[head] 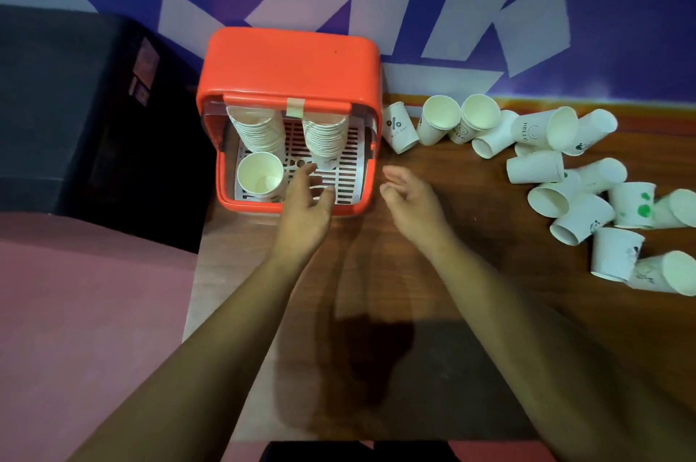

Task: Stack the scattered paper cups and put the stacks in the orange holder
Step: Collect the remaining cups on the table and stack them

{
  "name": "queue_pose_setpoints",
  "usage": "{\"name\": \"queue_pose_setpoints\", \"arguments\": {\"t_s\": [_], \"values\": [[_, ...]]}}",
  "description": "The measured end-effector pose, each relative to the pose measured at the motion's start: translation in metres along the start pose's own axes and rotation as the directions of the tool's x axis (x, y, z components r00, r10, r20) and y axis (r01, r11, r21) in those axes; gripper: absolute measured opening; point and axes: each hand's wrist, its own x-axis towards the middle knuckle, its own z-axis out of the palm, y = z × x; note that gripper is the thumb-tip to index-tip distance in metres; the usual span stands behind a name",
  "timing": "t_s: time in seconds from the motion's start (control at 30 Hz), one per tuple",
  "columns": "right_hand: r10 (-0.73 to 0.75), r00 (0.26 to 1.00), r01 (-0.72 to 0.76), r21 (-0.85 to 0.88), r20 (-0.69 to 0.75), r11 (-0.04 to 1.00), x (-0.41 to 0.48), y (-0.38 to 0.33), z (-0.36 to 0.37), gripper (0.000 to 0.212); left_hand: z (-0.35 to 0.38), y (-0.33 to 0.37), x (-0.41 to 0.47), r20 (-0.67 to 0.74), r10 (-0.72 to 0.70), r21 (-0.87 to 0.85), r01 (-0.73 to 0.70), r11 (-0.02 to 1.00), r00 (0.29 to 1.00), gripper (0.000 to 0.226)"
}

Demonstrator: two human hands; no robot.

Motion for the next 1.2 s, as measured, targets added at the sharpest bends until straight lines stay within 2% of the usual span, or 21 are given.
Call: {"name": "queue_pose_setpoints", "arguments": {"t_s": [0.1,0.17,0.23,0.33,0.47,0.53,0.7,0.83,1.0,1.07,1.2], "values": [[0.047,0.995,-0.062,-0.181,-0.09,0.981,-0.022,0.015,-0.052,0.042,0.016,0.015,-0.014,0.101,0.004,0.102,-0.015,0.995,0.995,0.03],[0.039,0.988,-0.079,-0.278,-0.146,0.957,-0.033,0.027,-0.089,0.044,0.038,0.033,-0.017,0.176,0.056,0.162,-0.085,0.983,0.983,0.021],[-0.009,0.975,-0.067,-0.336,-0.221,0.939,-0.041,0.04,-0.128,0.045,0.066,0.052,-0.015,0.256,0.117,0.244,-0.181,0.953,0.96,0.023],[-0.055,0.95,-0.074,-0.391,-0.307,0.917,-0.052,0.067,-0.187,0.044,0.121,0.08,-0.014,0.366,0.146,0.337,-0.277,0.9,0.919,0.031],[0.03,0.924,-0.181,-0.369,-0.381,0.911,-0.065,0.112,-0.259,0.043,0.21,0.103,-0.028,0.463,0.122,0.378,-0.32,0.869,0.878,0.031],[0.025,0.908,-0.207,-0.398,-0.418,0.894,-0.068,0.139,-0.291,0.043,0.255,0.106,-0.037,0.497,0.108,0.387,-0.331,0.86,0.861,0.032],[0.109,0.928,-0.269,-0.439,-0.357,0.857,-0.063,0.201,-0.337,0.049,0.356,0.105,-0.044,0.493,0.063,0.429,-0.305,0.85,0.868,0.043],[0.093,0.958,-0.218,-0.483,-0.27,0.848,-0.051,0.23,-0.338,0.053,0.405,0.09,-0.047,0.433,-0.05,0.524,-0.206,0.827,0.9,0.056],[0.034,0.976,-0.143,-0.52,-0.214,0.842,-0.038,0.247,-0.339,0.041,0.439,0.067,-0.052,0.339,-0.164,0.539,-0.048,0.841,0.926,0.062],[0.056,0.979,-0.156,-0.556,-0.194,0.816,-0.037,0.25,-0.341,0.035,0.446,0.06,-0.052,0.306,-0.219,0.542,0.02,0.84,0.926,0.06],[0.075,0.97,-0.188,-0.522,-0.23,0.832,-0.038,0.257,-0.346,0.021,0.447,0.049,-0.048,0.322,-0.2,0.536,-0.005,0.844,0.925,0.053]]}}
